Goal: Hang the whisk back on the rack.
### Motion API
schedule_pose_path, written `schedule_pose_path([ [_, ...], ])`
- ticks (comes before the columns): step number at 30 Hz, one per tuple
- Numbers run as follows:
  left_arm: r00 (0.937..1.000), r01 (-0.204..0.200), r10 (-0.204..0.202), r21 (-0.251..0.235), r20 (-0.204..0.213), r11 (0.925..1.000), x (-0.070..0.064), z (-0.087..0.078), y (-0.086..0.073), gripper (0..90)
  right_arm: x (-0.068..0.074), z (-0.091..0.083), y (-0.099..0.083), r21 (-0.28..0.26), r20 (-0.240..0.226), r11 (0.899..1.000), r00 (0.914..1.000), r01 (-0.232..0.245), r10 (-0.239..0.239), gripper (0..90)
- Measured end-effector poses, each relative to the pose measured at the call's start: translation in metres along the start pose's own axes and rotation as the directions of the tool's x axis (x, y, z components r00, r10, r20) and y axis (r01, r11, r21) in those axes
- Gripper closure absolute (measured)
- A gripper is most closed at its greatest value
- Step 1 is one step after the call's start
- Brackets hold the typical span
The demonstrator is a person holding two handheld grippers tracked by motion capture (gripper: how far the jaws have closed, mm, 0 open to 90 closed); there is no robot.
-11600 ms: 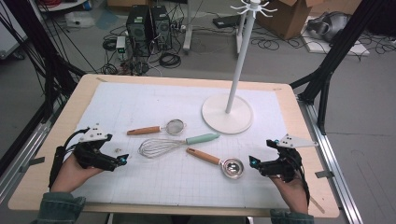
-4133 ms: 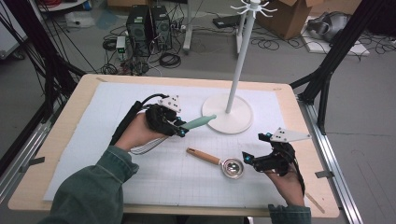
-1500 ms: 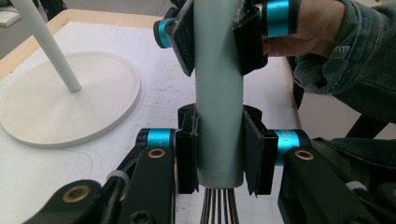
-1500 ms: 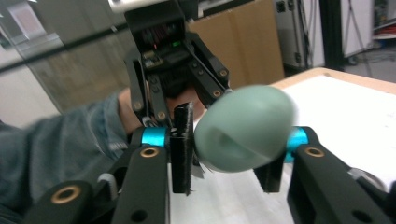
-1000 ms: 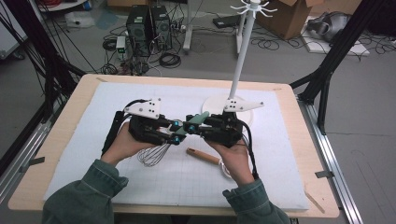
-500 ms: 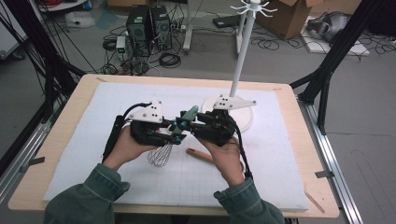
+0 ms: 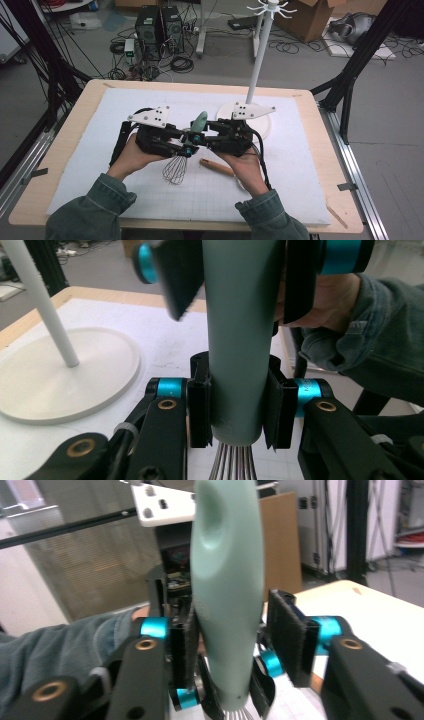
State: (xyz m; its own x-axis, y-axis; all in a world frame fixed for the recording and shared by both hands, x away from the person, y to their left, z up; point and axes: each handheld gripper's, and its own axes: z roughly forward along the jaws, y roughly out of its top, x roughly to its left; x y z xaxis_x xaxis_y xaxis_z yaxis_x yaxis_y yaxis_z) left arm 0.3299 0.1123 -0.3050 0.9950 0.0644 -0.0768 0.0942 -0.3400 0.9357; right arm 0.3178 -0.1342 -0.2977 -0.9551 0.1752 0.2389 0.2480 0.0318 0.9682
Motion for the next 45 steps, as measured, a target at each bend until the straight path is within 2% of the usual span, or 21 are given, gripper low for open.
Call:
schedule_pose_path([
  [1,1.0,-0.001,0.001,-0.002,-0.001,1.0,0.0,0.0,0.0,68.9,0.003,0.0,0.001,-0.01,0.007,1.0,0.9997,0.024,-0.024,65.0],
  [3,0.9999,-0.009,0.009,0.002,-0.005,1.0,-0.001,0.0,0.001,68.9,0.004,0.001,0.001,-0.012,0.01,0.999,0.9994,0.033,-0.033,65.5],
  [5,0.9992,-0.019,0.019,0.006,-0.034,0.9998,-0.001,0.0,0.0,68.3,0.006,0.001,0.002,-0.004,0.046,0.999,0.9982,0.039,-0.039,65.8],
  [7,0.9972,-0.007,0.007,0.002,-0.074,1.0,-0.003,0.0,0.0,63.6,0.009,0.001,0.002,-0.012,0.087,0.999,0.9957,0.032,-0.031,65.8],
  [9,0.9949,-0.01,0.011,0.012,-0.1,0.9999,-0.003,0.0,-0.002,60.5,0.012,0.0,0.003,-0.023,0.131,0.999,0.991,0.027,-0.024,65.9],
  [13,0.9934,-0.006,0.007,0.009,-0.115,0.9999,-0.004,0.004,-0.003,60.1,0.017,0.001,0.006,-0.034,0.2,0.999,0.9792,0.04,-0.032,66.0],
  [16,0.9925,-0.008,0.009,0.004,-0.122,1.0,-0.004,0.007,-0.002,62.8,0.02,0.003,0.006,-0.042,0.234,0.998,0.9715,0.047,-0.036,65.9],
  [17,0.9922,-0.011,0.012,0.007,-0.124,0.9999,-0.004,0.007,-0.002,66.4,0.021,0.004,0.006,-0.044,0.237,0.998,0.9707,0.052,-0.04,65.9],
  [20,0.9947,0.003,-0.002,0.007,-0.103,1.0,-0.003,0.006,-0.002,68.8,0.023,0.005,0.006,-0.039,0.239,0.997,0.9697,0.063,-0.052,65.8],
  [21,0.996,-0.002,0.003,0.009,-0.09,1.0,-0.003,0.006,-0.002,69.0,0.021,0.006,0.005,-0.039,0.207,0.997,0.9769,0.063,-0.053,65.3],
  [22,0.9974,0.006,-0.006,0.003,-0.072,1.0,-0.003,0.005,-0.003,69.0,0.021,0.006,0.005,-0.039,0.207,0.997,0.9769,0.063,-0.053,65.3],
  [25,0.9998,0.015,-0.015,-0.023,-0.011,0.9996,-0.002,0.003,-0.003,69.0,0.018,0.004,0.003,-0.035,0.156,0.996,0.9852,0.077,-0.07,59.8],
  [26,0.9999,0.015,-0.015,-0.03,-0.004,0.9994,-0.001,0.002,-0.003,69.1,0.015,0.004,0.001,-0.022,0.129,0.997,0.9895,0.069,-0.065,57.7],
  [28,0.9998,0.017,-0.017,-0.039,0.005,0.9991,-0.001,0.001,-0.003,69.1,0.014,0.004,-0.001,-0.021,0.116,0.997,0.991,0.07,-0.067,57.6],
  [33,0.999,0.026,-0.024,-0.044,0.038,0.9987,0.0,0.001,-0.003,69.1,0.008,0.005,-0.007,-0.027,0.047,0.998,0.9974,0.056,-0.054,60.8],
  [35,0.9988,0.028,-0.027,-0.043,0.041,0.9987,0.0,0.002,-0.003,69.0,0.007,0.006,-0.007,-0.028,0.023,0.998,0.9978,0.063,-0.062,66.5],
  [39,0.9994,0.025,-0.024,-0.042,0.026,0.9988,-0.001,0.001,-0.004,68.8,0.009,0.007,-0.007,-0.024,0.034,0.998,0.9973,0.066,-0.065,67.5],
  [41,0.9999,0.014,-0.014,-0.038,-0.004,0.9992,-0.002,0.0,-0.005,68.4,0.009,0.007,-0.008,-0.019,0.046,0.998,0.9971,0.061,-0.061,67.7],
  [43,0.9997,0.019,-0.02,-0.045,-0.012,0.9988,-0.003,-0.002,-0.006,62.6,0.01,0.006,-0.007,-0.014,0.079,0.998,0.995,0.062,-0.061,67.8],
  [44,0.9996,0.021,-0.021,-0.048,-0.017,0.9986,-0.003,-0.003,-0.007,62.6,0.01,0.006,-0.007,-0.014,0.079,0.998,0.995,0.062,-0.061,67.8],
  [45,0.9994,0.02,-0.021,-0.046,-0.025,0.9988,-0.004,-0.005,-0.008,58.2,0.009,0.004,-0.007,-0.015,0.091,0.998,0.994,0.062,-0.061,67.9],
])
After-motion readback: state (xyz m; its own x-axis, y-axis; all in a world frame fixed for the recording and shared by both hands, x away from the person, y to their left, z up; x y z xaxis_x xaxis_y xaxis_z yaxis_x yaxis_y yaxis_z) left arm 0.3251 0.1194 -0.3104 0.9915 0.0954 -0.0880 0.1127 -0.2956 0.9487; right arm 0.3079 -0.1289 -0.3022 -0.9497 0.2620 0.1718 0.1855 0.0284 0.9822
